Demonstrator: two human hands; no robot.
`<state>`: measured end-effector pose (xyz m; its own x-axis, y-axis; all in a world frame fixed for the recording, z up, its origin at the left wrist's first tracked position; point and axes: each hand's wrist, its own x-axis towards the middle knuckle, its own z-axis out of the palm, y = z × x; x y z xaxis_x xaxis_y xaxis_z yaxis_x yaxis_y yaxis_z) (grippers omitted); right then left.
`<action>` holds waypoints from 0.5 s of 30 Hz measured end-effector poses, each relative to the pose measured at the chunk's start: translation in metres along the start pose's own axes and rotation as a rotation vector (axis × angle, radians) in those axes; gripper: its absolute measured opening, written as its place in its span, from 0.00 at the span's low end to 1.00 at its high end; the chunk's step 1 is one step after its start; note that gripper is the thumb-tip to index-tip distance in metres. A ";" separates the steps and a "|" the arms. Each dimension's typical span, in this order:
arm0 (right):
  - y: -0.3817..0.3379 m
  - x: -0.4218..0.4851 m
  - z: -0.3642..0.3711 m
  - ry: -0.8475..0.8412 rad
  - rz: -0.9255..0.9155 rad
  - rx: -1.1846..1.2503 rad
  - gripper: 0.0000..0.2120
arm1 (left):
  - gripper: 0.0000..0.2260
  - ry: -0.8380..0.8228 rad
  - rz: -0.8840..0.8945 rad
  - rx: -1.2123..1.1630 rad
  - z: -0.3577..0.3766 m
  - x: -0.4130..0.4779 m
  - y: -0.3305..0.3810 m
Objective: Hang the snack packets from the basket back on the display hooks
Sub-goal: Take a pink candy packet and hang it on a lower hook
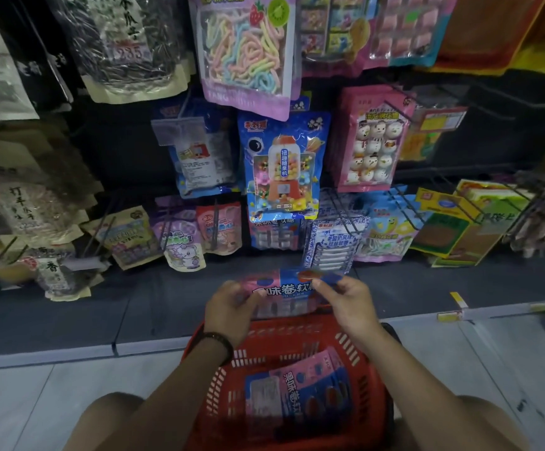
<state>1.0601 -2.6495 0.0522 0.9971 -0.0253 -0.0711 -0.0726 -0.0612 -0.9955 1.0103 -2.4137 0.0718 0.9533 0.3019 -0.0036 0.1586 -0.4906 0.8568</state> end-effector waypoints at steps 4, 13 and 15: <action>0.013 0.028 0.000 -0.033 0.027 -0.018 0.04 | 0.13 0.022 -0.082 -0.159 0.020 0.031 0.002; 0.064 0.101 0.014 -0.065 0.109 -0.012 0.06 | 0.07 -0.120 -0.226 -0.431 0.063 0.092 -0.022; 0.070 0.116 0.019 -0.076 0.119 -0.032 0.08 | 0.07 -0.099 -0.290 -0.468 0.072 0.104 -0.025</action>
<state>1.1714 -2.6374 -0.0270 0.9800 0.0409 -0.1946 -0.1902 -0.0941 -0.9772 1.1234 -2.4285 0.0128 0.9109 0.2807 -0.3026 0.3086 0.0236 0.9509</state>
